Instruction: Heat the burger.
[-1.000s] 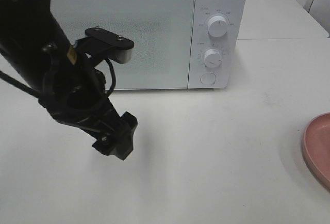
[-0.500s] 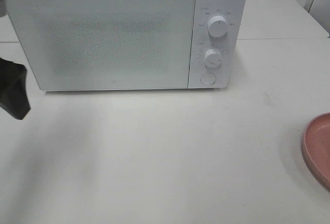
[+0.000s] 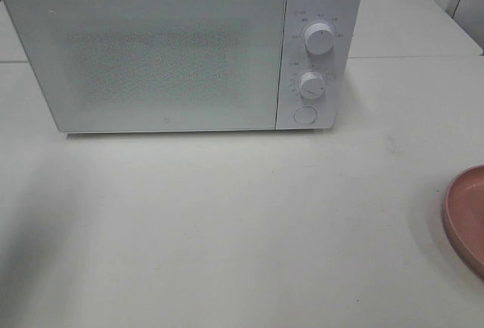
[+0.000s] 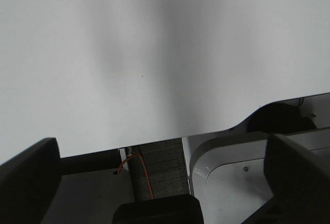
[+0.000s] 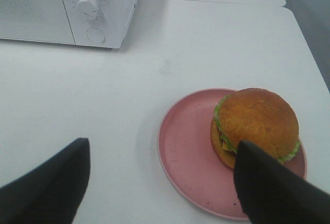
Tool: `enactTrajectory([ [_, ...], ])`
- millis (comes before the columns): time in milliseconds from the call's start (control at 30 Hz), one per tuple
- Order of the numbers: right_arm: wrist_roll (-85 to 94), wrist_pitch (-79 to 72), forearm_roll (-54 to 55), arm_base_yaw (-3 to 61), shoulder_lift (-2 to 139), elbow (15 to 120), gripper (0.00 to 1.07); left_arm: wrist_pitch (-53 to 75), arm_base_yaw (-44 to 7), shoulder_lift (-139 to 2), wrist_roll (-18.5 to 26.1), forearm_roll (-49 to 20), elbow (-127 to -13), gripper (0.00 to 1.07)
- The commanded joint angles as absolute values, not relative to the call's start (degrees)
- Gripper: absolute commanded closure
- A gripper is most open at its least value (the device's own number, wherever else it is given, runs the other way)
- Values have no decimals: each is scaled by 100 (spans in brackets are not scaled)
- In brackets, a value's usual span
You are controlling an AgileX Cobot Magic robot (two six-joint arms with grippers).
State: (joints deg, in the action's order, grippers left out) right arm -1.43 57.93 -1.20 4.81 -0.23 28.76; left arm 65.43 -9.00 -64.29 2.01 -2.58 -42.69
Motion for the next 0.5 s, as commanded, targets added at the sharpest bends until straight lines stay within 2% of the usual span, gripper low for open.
enactTrajectory([
  [33,-80,5730,-149,458,-172,2871,32,6440,-888,-5913,218,-206,-3747,5],
  [267,-80,5730,-149,458,-172,2871,32,5936,-888,-4641,218,-218,-2842,5],
  [500,-80,5730,-149,458,-172,2871,32,5953,-888,-3667,258,-206,-2865,5],
])
